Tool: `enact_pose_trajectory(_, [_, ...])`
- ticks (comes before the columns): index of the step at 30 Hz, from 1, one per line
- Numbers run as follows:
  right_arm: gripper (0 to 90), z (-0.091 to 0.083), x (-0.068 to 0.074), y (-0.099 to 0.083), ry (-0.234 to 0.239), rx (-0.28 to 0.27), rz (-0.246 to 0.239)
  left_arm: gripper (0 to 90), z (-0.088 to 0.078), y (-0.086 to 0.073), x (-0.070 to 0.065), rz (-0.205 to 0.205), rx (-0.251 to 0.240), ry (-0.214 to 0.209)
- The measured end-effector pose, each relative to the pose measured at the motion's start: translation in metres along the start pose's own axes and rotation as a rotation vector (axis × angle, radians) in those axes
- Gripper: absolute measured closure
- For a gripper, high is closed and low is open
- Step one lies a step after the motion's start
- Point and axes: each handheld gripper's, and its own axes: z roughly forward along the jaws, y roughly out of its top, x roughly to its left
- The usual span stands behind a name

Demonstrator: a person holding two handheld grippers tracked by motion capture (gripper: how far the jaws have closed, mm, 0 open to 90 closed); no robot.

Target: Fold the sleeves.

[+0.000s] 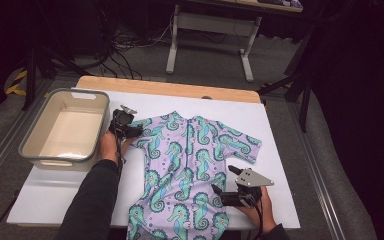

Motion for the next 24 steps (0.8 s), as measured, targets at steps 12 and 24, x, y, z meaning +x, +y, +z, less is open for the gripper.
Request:
enact_pose_trajectory(12, [15.1,0.000,0.002,0.000,0.010,0.011,0.000,87.6,-0.005,-0.004,0.002,-0.012,-0.003,-0.034])
enact_pose_trajectory(24, [15.6,-0.001,0.001,0.000,-0.003,0.005,-0.004,89.2,-0.030,0.007,-0.021,0.063,-0.118,-0.114])
